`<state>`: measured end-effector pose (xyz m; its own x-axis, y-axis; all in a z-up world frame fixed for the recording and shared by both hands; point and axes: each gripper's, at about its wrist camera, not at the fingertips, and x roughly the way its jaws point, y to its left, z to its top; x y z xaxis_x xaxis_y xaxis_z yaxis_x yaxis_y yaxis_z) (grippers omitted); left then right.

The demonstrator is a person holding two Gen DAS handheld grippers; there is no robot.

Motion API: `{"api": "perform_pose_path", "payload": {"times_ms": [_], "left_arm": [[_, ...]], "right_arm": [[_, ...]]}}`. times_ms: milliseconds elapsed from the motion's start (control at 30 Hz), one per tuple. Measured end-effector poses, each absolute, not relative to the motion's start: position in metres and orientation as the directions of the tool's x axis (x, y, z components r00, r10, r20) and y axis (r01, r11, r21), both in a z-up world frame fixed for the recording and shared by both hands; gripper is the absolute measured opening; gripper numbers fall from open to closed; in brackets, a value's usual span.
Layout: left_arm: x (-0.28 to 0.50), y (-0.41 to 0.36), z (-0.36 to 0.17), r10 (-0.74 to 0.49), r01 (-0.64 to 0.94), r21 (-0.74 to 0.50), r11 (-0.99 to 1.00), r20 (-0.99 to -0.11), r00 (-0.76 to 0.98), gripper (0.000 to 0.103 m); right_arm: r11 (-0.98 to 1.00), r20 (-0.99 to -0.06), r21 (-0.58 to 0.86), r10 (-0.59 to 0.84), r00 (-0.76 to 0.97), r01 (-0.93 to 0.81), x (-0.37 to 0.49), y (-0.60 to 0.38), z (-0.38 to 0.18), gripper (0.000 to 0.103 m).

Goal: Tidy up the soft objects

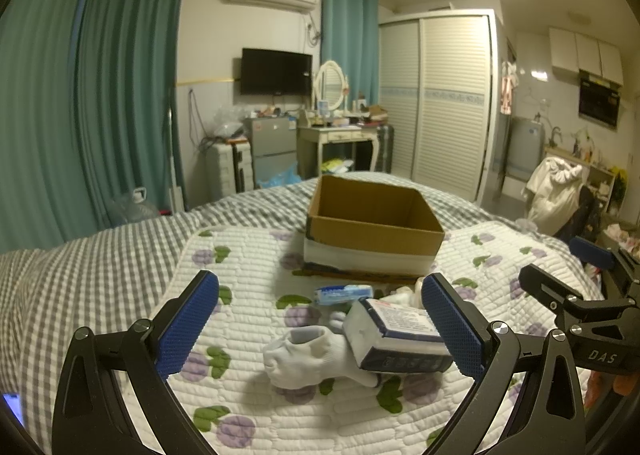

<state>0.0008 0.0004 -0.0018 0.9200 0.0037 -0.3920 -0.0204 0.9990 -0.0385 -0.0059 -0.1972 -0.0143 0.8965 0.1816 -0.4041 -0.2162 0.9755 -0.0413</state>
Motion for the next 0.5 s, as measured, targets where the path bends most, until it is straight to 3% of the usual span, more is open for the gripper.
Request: {"api": "perform_pose_path", "payload": {"times_ms": [500], "left_arm": [[0.0010,0.0003,-0.0020,0.004,-0.020,-0.037,0.999,-0.391,0.920,0.103]], "right_arm": [[0.974,-0.405,-0.044,0.185,0.896,-0.221,-0.0068,-0.1939,-0.0175,0.103]]}}
